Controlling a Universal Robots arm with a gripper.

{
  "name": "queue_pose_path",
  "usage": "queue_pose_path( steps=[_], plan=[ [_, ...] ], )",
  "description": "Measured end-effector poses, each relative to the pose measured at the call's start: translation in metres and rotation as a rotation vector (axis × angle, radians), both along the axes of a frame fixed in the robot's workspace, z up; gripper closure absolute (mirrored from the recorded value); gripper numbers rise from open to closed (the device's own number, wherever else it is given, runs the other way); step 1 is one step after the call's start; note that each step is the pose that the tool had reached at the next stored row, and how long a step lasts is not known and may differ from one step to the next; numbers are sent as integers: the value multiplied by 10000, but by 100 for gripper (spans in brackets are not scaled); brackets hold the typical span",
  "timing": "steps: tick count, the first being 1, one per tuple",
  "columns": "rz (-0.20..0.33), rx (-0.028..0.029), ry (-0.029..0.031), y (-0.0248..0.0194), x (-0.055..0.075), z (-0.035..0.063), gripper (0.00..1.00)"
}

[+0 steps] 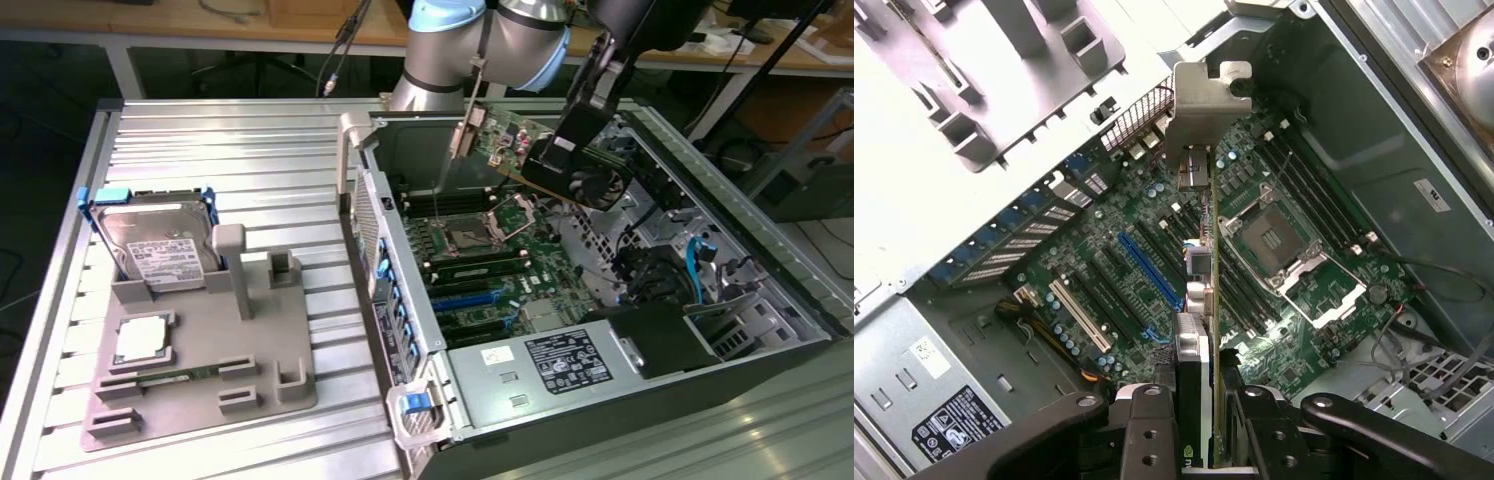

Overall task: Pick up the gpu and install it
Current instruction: 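Insert the gpu into the slot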

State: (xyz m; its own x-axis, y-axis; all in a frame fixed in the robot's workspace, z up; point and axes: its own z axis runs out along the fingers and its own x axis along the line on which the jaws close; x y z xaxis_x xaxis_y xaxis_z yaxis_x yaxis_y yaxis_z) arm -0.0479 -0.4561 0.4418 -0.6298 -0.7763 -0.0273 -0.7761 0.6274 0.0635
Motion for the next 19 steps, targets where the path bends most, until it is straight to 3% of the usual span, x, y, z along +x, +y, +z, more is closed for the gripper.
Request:
queue_pose_path(
  steps=[19],
  plan=[
    [374,0,0,0,0,0,73]
  ],
)
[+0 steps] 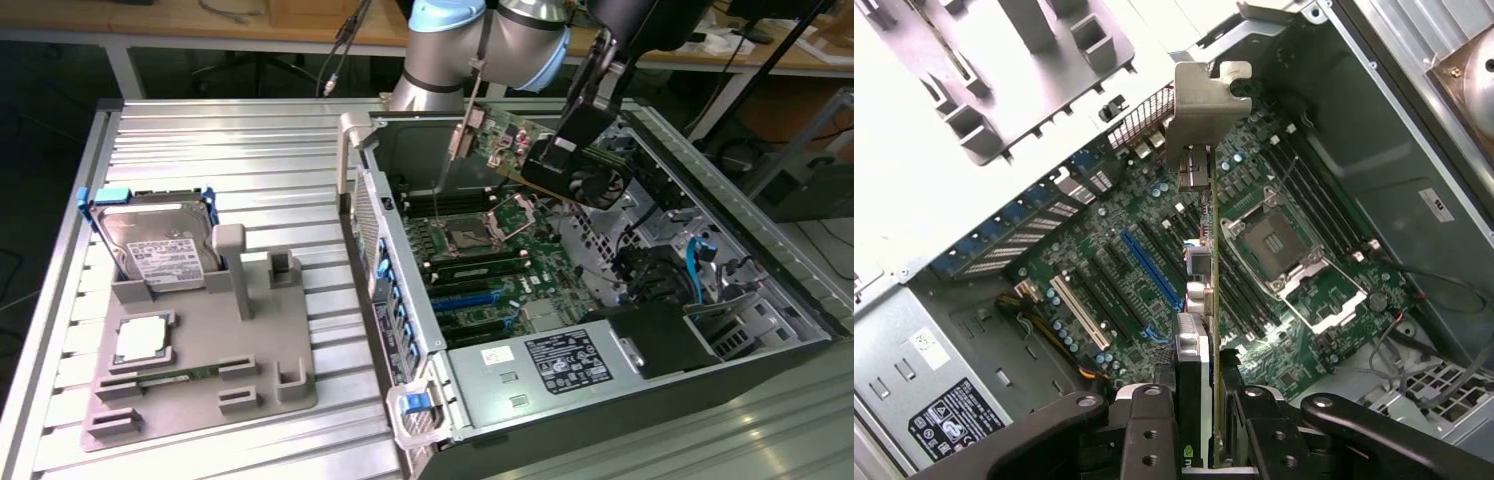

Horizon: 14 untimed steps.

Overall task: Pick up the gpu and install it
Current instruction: 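Insert the gpu into the slot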

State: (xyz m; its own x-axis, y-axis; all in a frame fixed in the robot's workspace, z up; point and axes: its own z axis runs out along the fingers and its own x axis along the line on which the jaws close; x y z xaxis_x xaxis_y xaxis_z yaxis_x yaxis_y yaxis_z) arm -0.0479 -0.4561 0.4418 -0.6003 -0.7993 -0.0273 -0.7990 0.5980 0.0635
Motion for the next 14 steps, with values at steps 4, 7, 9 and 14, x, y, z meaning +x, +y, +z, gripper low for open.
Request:
queue_pose_path(
  steps=[4,7,9,14],
  plan=[
    [36,0,0,0,0,0,73],
    [66,0,0,0,0,0,73],
    [85,0,0,0,0,0,73],
    [136,0,0,0,0,0,73]
  ],
)
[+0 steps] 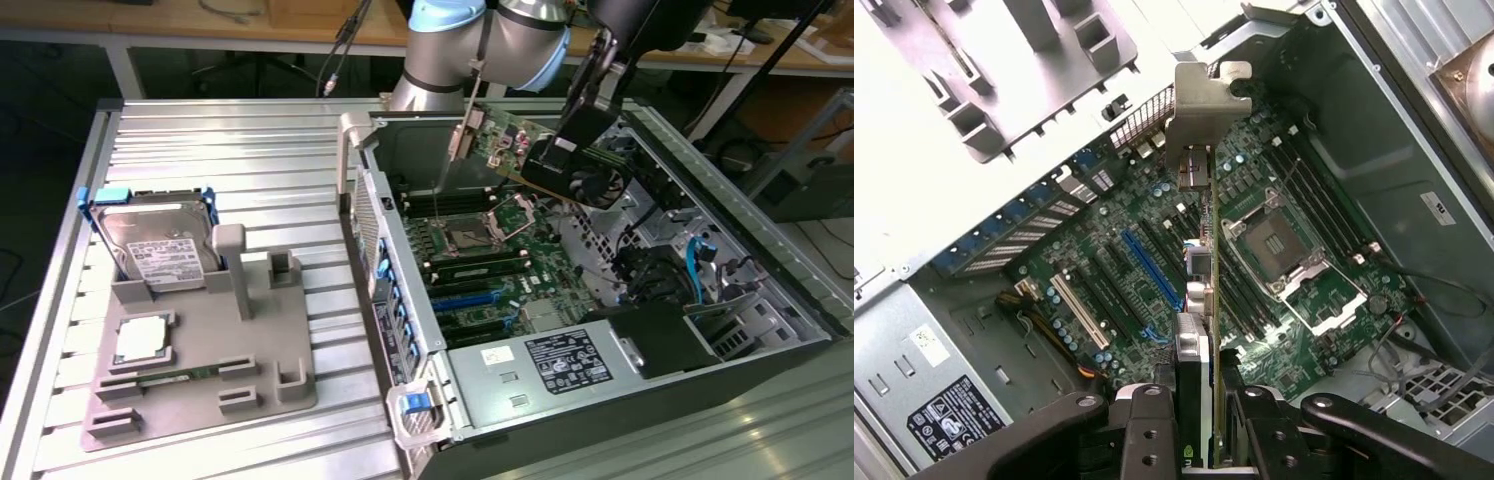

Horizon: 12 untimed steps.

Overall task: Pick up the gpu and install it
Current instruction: 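Insert the gpu into the slot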

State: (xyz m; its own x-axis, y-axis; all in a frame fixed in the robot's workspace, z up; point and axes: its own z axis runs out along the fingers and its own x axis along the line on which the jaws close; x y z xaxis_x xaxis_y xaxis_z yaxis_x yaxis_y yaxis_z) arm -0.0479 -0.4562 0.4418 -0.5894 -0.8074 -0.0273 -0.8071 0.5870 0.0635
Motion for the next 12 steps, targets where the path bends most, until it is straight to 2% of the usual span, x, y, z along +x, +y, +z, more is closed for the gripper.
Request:
queue_pose_path(
  steps=[12],
  plan=[
    [142,0,0,0,0,0,73]
  ],
)
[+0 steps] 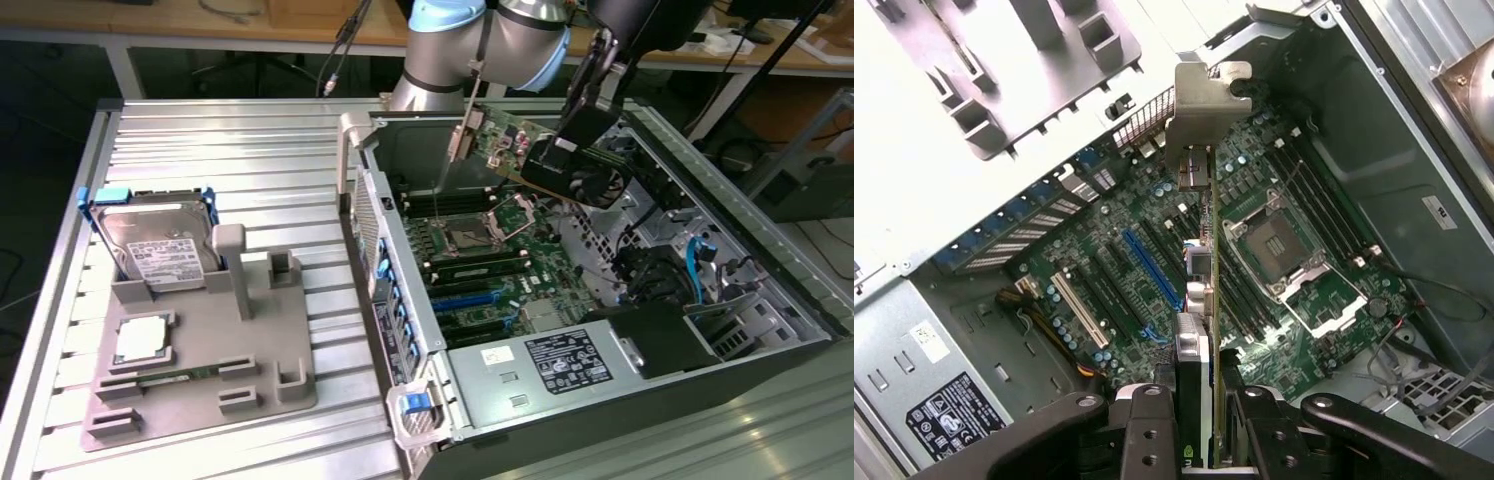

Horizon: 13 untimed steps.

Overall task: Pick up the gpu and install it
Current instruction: 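Insert the gpu into the slot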

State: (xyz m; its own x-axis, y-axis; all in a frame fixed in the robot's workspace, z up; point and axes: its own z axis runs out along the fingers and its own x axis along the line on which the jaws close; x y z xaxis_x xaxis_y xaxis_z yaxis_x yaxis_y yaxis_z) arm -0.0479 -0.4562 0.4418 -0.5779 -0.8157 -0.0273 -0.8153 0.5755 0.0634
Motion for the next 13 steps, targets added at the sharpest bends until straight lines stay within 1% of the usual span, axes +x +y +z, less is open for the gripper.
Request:
queue_pose_path(
  steps=[13],
  plan=[
    [178,0,0,0,0,0,73]
  ],
)
